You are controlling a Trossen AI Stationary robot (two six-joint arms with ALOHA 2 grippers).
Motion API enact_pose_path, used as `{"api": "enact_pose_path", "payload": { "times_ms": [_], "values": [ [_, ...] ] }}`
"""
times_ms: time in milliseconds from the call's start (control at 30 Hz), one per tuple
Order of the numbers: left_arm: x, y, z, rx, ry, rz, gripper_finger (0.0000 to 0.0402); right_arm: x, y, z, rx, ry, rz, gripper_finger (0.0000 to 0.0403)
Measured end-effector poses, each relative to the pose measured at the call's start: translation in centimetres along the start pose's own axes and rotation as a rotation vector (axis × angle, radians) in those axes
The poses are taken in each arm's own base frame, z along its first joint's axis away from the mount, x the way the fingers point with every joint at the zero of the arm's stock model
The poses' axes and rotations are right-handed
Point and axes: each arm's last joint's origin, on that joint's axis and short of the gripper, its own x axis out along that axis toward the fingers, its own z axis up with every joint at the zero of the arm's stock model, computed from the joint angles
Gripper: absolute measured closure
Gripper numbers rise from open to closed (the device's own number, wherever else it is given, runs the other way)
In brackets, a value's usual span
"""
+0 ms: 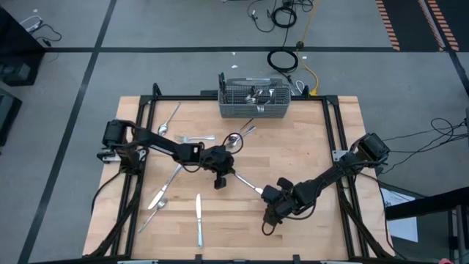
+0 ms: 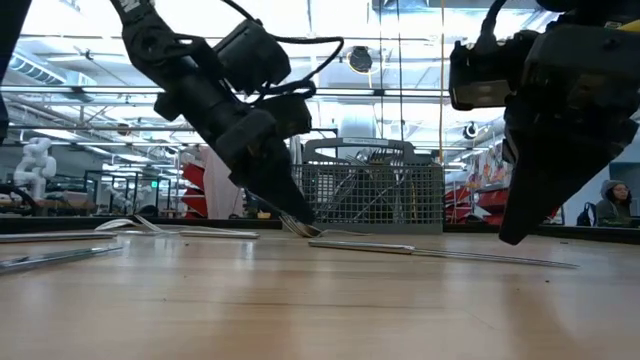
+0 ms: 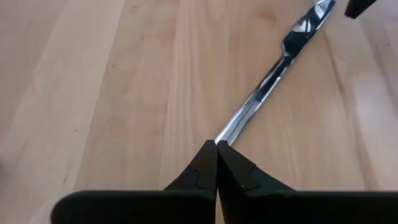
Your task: Sort silverware
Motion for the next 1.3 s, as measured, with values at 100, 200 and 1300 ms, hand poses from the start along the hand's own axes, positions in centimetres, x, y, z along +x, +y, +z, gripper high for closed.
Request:
{"api": "enact_pose_path", "payload": {
  "times_ms": [100, 200, 1300],
  "values": [
    [0.3, 0.0, -0.1, 0.002, -0.008, -0.001, 0.0398, 0.0, 0.1, -0.1, -0.003, 0.001, 0.002, 0.0403],
    [0.8, 0.1, -0.4, 0.001, -0.002, 0.0, 0.0399, -0.1, 0.1, -0.1, -0.004, 0.001, 0.002, 0.0403],
    [3.7, 0.1, -2.5, -0.103, 0.05, -0.009, 0.04, -4.7, -1.4, -1.8, -0.038, -0.174, -0.232, 0.0269]
  ]
}}
